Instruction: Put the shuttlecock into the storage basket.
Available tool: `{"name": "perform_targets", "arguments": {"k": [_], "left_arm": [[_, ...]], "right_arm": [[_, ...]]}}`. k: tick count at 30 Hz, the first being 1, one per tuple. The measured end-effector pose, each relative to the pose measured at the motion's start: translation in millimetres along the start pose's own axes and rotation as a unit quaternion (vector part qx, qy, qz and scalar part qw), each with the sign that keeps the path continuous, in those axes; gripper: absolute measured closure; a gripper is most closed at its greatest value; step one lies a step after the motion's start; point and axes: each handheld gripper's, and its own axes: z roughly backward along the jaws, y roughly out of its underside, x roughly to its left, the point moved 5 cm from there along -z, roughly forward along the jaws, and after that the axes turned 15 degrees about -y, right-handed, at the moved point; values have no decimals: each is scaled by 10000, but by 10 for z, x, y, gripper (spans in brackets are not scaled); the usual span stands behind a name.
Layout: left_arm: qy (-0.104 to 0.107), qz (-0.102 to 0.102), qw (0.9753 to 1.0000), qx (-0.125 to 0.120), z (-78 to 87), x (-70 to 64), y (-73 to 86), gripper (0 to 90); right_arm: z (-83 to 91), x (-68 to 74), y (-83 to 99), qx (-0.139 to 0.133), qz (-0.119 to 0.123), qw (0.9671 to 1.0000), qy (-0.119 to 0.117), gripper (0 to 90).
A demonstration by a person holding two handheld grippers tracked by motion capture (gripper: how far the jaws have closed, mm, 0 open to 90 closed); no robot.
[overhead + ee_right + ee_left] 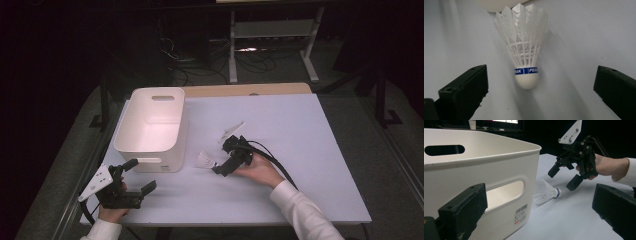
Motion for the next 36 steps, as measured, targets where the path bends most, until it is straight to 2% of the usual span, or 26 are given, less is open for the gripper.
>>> {"name": "perform_targets", "arguments": {"k": [5, 9, 14, 16, 18, 21, 24, 29, 35, 36], "left_arm": [[7, -8, 10000, 5, 1, -1, 1, 0], [5, -5, 10000, 2, 0, 0, 0, 0], [3, -4, 10000, 5, 0, -2, 1, 0], [4, 0, 10000, 5, 0, -2, 1, 0], [12, -9, 10000, 4, 1, -2, 1, 0], [12, -4, 10000, 5, 1, -2, 1, 0], [14, -12, 10000, 3, 1, -1, 1, 0], [10, -12, 10000, -4, 0, -7, 2, 0], [30, 7, 10000, -22, 2, -10, -1, 0], [29, 5, 10000, -24, 2, -11, -1, 0]], "right_arm": [[-46, -3, 0, 24, 69, 10000, 26, 0], [-80, 16, 1, 12, 2, 10000, -53, 0], [-121, -1, 7, 49, 93, 9999, -20, 0], [-141, 29, 1, 3, -1, 9999, -124, 0], [-158, 7, 5, 56, 109, 9999, -27, 0], [-184, 13, 7, 54, 62, 10000, -24, 3], [-200, 19, 13, 41, 63, 9999, -102, 73], [-195, 49, 12, 44, 94, 9998, -185, 270], [-207, 13, 44, 224, 317, 9992, -103, 458], [-204, 19, 49, 242, 286, 9993, -86, 491]]}}
